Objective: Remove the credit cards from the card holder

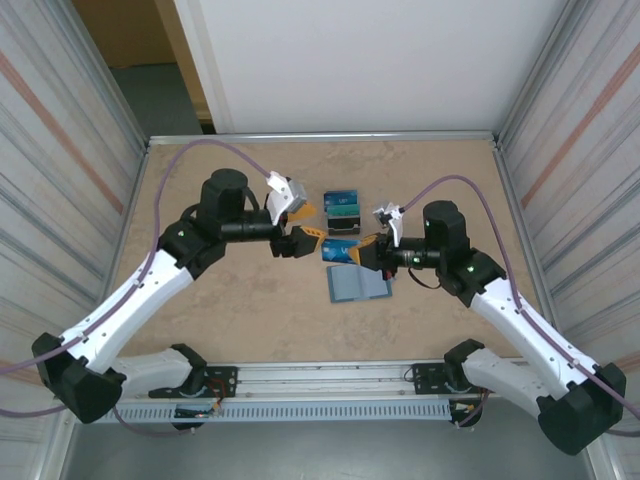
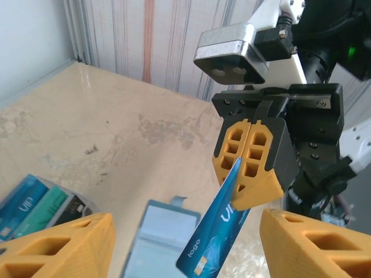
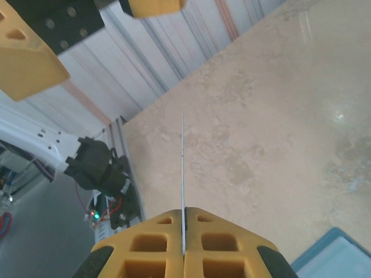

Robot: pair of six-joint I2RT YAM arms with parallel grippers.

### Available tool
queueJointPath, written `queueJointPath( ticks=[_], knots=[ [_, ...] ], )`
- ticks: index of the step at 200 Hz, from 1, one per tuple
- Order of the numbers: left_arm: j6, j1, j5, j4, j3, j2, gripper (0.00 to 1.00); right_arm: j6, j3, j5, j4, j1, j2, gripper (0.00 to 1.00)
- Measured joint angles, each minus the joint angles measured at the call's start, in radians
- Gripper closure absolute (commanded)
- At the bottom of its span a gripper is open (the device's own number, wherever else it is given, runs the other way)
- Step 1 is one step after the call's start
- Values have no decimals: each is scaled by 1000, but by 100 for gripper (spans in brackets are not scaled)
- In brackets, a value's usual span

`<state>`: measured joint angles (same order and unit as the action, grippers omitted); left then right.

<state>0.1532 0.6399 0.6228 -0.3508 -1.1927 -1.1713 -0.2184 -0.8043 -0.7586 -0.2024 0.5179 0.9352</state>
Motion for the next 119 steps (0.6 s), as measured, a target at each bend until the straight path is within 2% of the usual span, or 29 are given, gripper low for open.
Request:
queueJointPath(
  ticks=[50, 93, 119],
  knots=[
    [214, 50, -23, -258, -185, -167, 33, 39, -4, -1, -68, 0, -4, 100],
    [322, 61, 9, -367, -240, -260, 36, 55, -23, -23, -90, 0, 14, 100],
    [376, 61, 40, -422, -277, -306, 42, 71, -31, -32, -98, 2, 31, 100]
  ],
)
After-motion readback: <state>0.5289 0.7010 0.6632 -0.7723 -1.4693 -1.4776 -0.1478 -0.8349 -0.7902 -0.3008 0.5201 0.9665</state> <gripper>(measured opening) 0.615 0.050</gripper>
